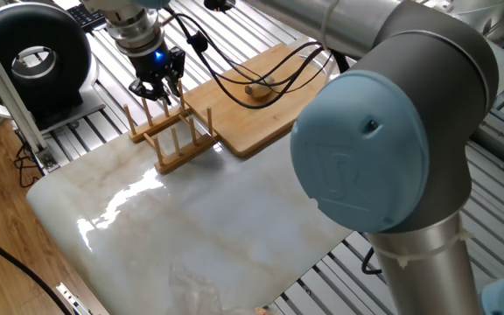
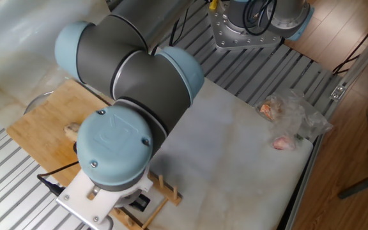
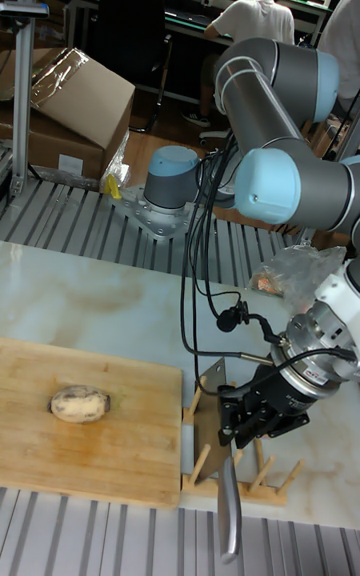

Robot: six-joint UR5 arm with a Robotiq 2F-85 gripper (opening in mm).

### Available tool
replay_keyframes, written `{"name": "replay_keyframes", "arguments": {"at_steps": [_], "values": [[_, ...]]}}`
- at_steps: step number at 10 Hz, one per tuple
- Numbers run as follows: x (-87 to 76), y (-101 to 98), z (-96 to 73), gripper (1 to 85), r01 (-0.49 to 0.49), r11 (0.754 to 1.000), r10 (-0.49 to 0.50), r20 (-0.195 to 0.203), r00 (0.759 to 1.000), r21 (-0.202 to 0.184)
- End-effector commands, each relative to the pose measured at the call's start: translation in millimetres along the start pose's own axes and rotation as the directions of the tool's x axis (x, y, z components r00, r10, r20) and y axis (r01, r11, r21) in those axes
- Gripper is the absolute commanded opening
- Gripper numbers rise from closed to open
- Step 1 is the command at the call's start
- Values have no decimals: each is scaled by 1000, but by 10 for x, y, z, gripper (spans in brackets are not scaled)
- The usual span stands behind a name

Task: Slice the lotus root

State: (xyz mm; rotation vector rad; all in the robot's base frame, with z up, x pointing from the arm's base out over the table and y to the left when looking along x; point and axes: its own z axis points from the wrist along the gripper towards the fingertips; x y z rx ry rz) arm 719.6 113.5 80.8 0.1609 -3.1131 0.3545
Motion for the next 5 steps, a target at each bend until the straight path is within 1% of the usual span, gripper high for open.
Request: {"name": "replay_keyframes", "arguments": {"at_steps": [1, 2, 4, 5], "values": [[-30, -42, 77, 267, -13, 1000, 12, 3, 1000, 12], [-31, -39, 93, 263, -16, 1000, 16, 3, 1000, 9], [-53, 33, 159, 250, -37, 999, 37, 10, 999, -1], [-73, 38, 189, 247, -40, 999, 40, 16, 999, 2]]}}
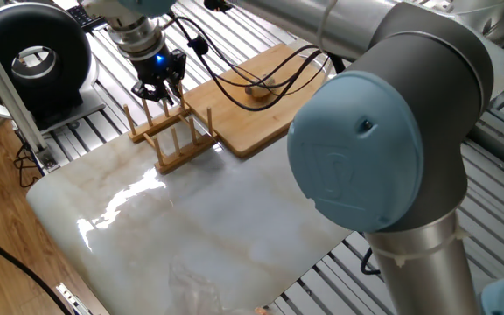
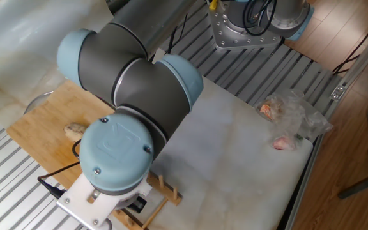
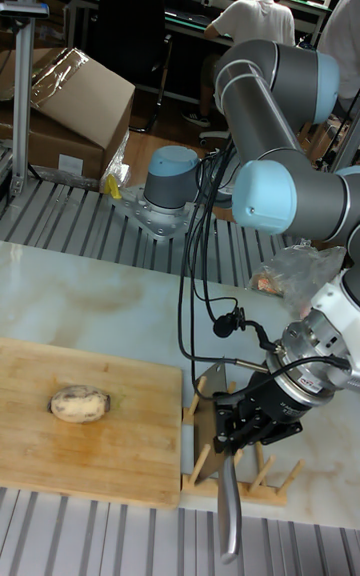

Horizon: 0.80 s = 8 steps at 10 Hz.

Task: Slice the lotus root

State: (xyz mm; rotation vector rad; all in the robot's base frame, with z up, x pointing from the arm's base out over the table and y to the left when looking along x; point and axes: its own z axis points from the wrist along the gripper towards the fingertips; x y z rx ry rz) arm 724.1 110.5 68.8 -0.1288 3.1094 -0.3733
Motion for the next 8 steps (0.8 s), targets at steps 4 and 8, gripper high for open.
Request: {"name": "replay_keyframes", "arguments": {"at_steps": [4, 8], "values": [[-14, 15, 75, 233, -26, 1000, 26, 3, 1000, 3], [-26, -28, 100, 223, -30, 999, 30, 11, 999, 13]]}}
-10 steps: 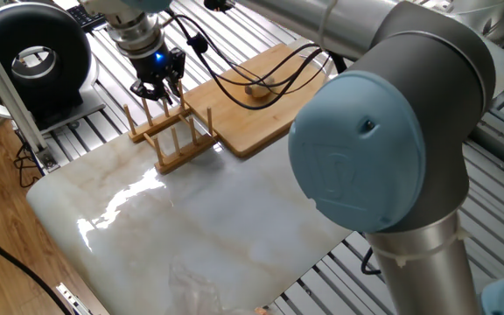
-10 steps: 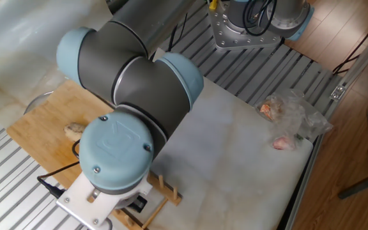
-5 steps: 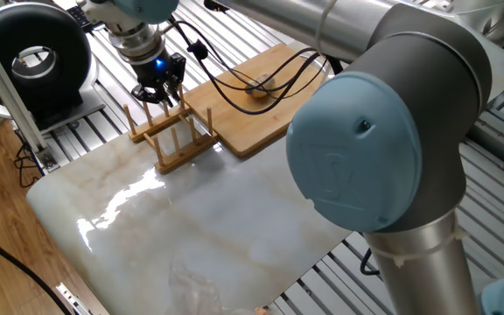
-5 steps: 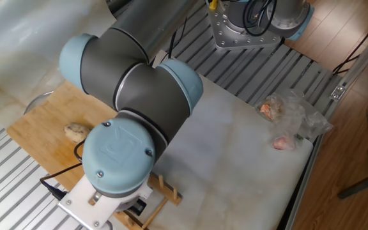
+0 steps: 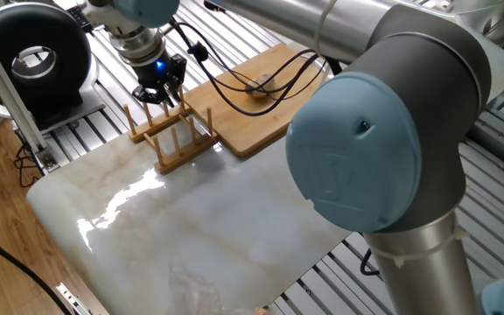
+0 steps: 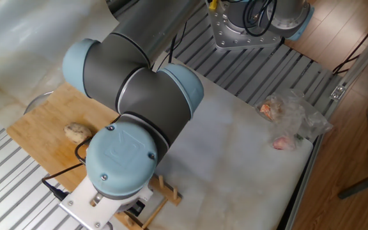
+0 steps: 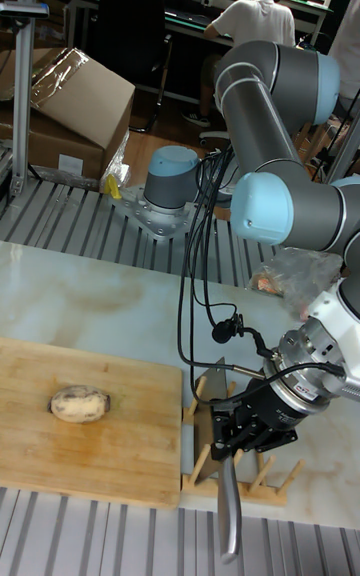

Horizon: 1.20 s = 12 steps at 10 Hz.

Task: Slice the lotus root

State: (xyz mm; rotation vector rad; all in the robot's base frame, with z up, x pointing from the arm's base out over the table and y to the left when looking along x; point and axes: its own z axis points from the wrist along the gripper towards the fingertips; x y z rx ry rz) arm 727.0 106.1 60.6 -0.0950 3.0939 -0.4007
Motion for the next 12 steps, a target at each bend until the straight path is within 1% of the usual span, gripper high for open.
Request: {"name": "replay_keyframes", "arguments": {"at_steps": [1, 4, 6, 11, 12], "values": [[3, 6, 13, 223, -11, 1000, 11, 1, 1000, -6], [-4, -8, 27, 203, -21, 1000, 21, 9, 1000, 11], [14, 28, 45, 200, -30, 999, 30, 15, 999, 22], [25, 25, 77, 193, -31, 999, 31, 17, 999, 30], [26, 12, 82, 160, -34, 999, 34, 17, 999, 34]]}}
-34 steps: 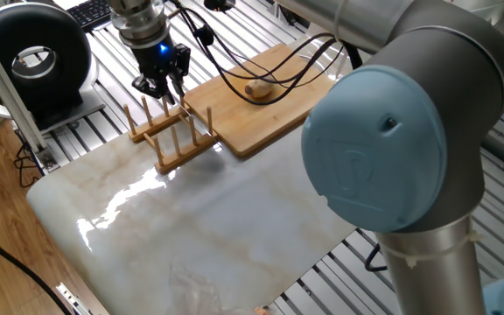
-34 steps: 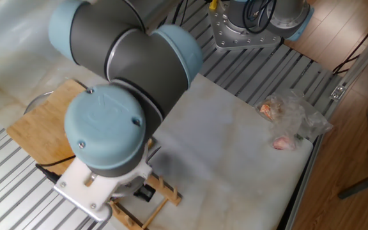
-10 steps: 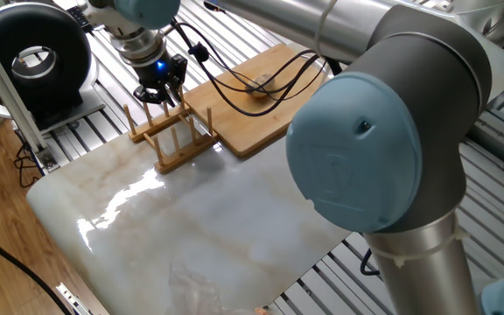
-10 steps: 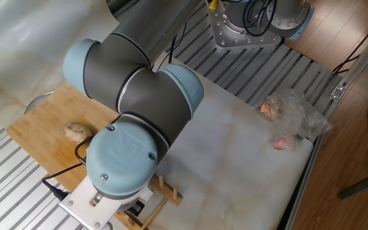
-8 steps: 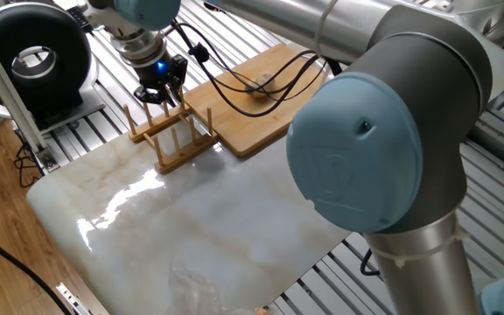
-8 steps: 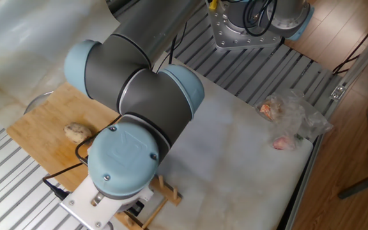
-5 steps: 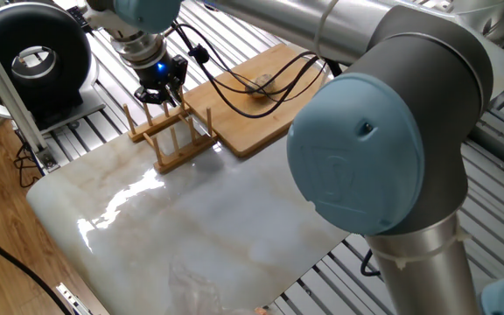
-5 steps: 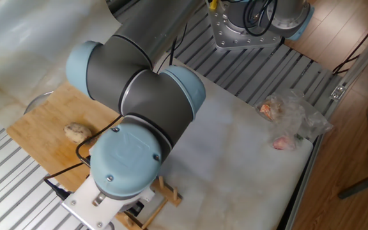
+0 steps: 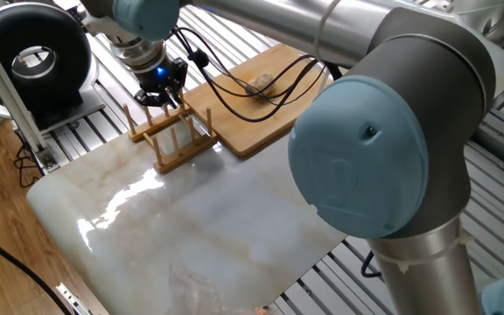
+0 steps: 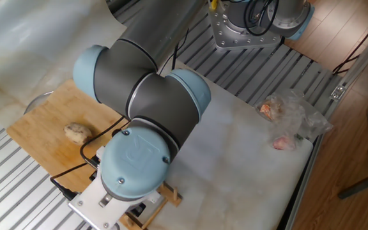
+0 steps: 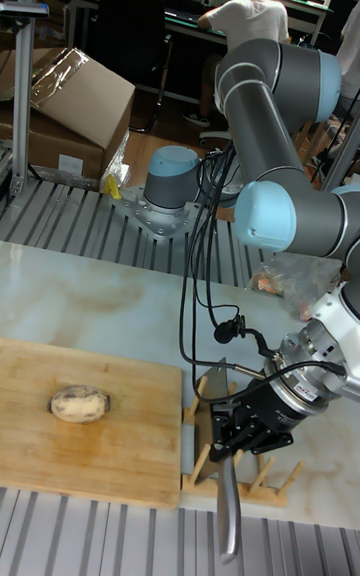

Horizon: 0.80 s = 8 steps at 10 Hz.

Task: Slice the lotus root

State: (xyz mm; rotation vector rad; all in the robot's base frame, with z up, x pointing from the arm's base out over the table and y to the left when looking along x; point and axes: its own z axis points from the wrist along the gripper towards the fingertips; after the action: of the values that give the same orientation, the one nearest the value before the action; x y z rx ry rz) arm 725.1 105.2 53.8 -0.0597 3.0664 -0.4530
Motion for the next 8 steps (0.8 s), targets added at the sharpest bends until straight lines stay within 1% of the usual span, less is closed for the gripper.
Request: {"name": "replay_keyframes", "arguments": {"at_steps": [1, 3, 4, 5, 6, 8], "values": [[7, -9, 15, 137, -14, 1000, 14, -1, 1000, 1], [17, -16, -6, 73, -22, 1000, 22, -6, 1000, -2], [34, -20, -47, 17, -32, 999, 32, -12, 999, 4], [47, -14, -93, 13, -36, 999, 36, -15, 999, -1], [45, -1, -132, 13, -34, 999, 33, -12, 999, -27], [56, -28, -210, 13, -25, 999, 25, -11, 1000, -37]]}}
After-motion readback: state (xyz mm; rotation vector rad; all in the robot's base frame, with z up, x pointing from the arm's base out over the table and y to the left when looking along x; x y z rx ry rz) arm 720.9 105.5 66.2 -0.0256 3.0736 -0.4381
